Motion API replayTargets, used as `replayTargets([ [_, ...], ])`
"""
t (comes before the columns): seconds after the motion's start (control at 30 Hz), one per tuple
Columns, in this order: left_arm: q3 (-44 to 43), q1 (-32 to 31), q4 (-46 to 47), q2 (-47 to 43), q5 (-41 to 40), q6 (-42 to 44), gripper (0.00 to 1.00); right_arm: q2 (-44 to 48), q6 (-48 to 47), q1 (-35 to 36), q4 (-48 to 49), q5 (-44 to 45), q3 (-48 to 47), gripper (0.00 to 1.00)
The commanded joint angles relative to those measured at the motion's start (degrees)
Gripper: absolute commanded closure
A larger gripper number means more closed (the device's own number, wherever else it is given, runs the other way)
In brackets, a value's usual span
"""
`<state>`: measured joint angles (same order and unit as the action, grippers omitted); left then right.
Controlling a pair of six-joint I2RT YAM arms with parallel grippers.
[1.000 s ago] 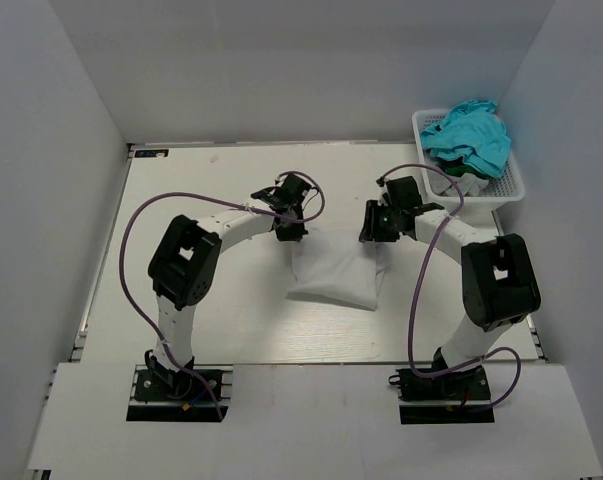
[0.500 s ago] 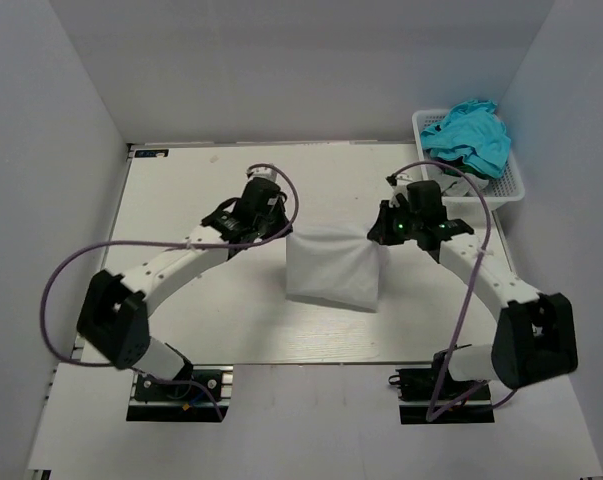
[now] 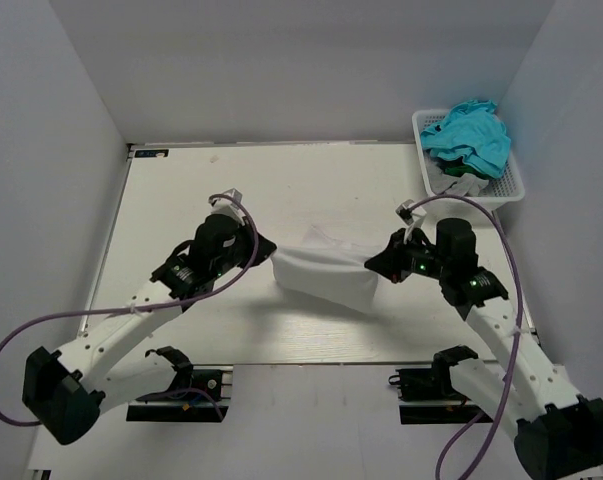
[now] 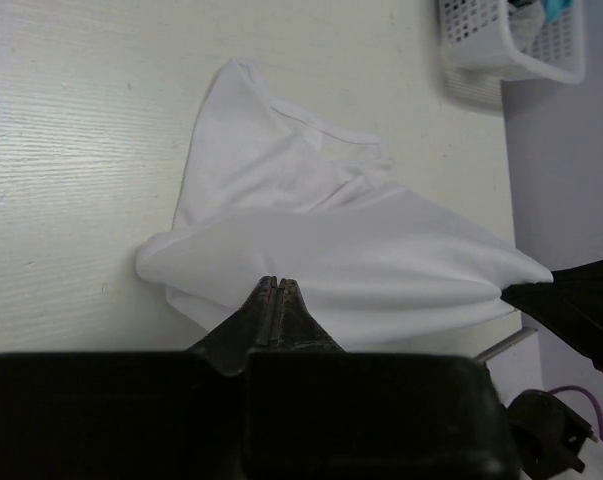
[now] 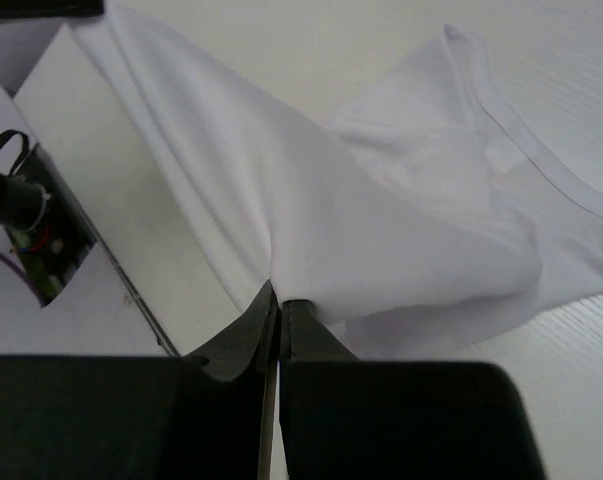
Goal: Fold and stack the t-shirts
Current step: Fold the long partially folded tshirt into a neat square
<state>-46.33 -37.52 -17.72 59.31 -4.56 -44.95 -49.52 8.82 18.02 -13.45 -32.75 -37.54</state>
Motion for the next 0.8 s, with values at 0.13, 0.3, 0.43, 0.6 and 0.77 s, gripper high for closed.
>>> replayTargets([
  [0.13, 5.27, 0.16, 6.72, -7.45, 2.80, -0.31, 1.00, 5.12, -8.20, 0.08, 1.50, -16.28, 1.33, 1.00],
  [0.3, 7.82, 0.16, 7.96, -8.16, 3.33, -1.36, 1.00, 10.13, -12.33, 0.00, 6.85, -18.40, 2.99, 1.00],
  [0.43, 7.83, 0.16, 7.96, -10.00, 2.18, -1.90, 1.00, 12.33, -6.20, -0.35, 16.92, -20.06, 9.56, 1.00],
  [0.6, 8.36, 0.16, 7.95, -10.00, -0.54, -2.51, 1.00, 14.80, 6.81, -0.53, 27.07, -13.14, 16.79, 1.00],
  [0.77, 6.95, 0.16, 8.49, -5.18, -2.64, -3.04, 1.00, 17.61, 9.90, -1.14, 22.70, 2.74, 17.67, 1.00],
])
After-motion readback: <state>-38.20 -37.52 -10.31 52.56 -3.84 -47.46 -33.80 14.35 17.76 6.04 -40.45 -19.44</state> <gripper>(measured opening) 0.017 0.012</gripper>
